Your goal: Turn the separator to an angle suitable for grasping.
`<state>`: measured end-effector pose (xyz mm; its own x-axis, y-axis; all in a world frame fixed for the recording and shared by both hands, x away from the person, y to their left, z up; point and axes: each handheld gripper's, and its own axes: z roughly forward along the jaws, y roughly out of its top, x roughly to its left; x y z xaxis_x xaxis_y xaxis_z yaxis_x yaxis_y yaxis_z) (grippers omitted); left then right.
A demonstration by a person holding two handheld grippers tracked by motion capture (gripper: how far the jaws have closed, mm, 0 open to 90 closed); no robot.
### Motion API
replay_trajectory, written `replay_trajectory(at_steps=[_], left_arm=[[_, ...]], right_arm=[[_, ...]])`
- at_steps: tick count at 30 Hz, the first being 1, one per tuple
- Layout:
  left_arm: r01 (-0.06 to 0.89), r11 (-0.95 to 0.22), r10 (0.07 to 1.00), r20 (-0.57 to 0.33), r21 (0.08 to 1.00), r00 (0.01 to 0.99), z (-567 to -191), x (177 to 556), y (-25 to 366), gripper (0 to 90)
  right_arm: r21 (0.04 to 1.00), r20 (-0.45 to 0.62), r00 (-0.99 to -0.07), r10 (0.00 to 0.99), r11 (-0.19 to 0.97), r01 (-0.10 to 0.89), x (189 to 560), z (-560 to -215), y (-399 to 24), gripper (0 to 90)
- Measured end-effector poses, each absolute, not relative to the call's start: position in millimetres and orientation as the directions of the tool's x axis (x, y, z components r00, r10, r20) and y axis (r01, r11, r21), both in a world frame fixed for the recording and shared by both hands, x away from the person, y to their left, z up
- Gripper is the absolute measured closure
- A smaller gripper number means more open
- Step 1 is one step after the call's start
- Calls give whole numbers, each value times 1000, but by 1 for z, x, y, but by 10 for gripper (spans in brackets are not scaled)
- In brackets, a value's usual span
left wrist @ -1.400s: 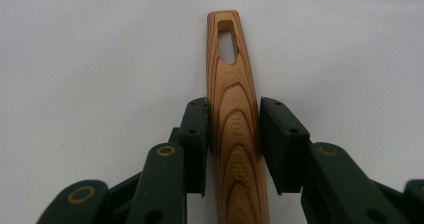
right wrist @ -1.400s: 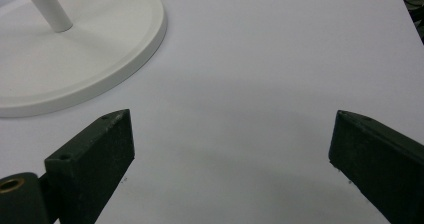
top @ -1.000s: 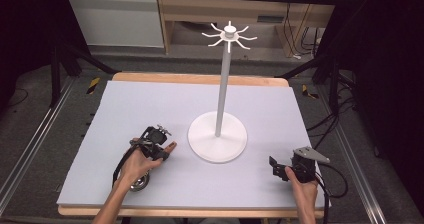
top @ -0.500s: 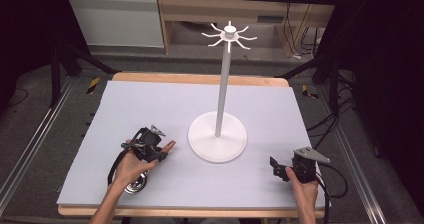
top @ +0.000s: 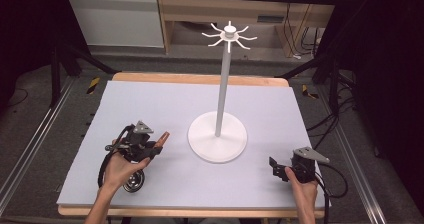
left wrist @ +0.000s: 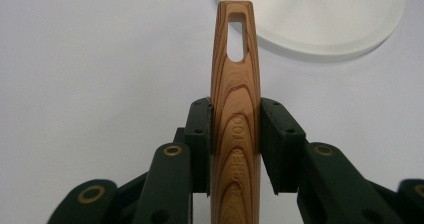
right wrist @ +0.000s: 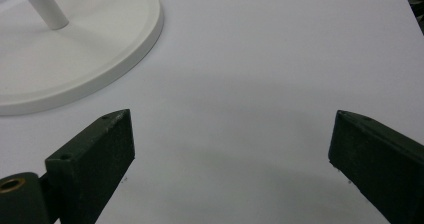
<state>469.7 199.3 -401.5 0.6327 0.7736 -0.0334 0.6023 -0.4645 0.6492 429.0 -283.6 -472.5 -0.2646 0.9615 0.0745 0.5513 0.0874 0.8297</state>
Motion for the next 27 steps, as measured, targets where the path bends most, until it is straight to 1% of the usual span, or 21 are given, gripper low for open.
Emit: replay_trajectory(at_steps=[3, 8, 14, 18, 19, 27], left_arm=[[590, -440, 771, -51, 677, 634, -398, 467, 201, 677], [542, -418, 776, -24, 729, 631, -392, 461, 201, 677], [470, -342, 795, -16, 814, 606, -382, 452, 206, 677], [454, -314, 803, -22, 834, 596, -378, 450, 211, 677], [443, -288, 810, -31, 849, 586, -377, 449, 213, 677], [374, -205, 821, -49, 905, 569, -367, 441, 218, 676]], right_arm=[[834, 88, -265, 960, 74, 546, 429, -471, -285, 50], [840, 85, -259, 962, 70, 538, 427, -469, -286, 50], [840, 75, -258, 963, 78, 536, 429, -470, -284, 50], [837, 71, -263, 962, 85, 540, 429, -471, -283, 50], [843, 68, -262, 963, 85, 532, 429, -470, -283, 50], [846, 63, -268, 961, 91, 526, 429, -470, -283, 50]])
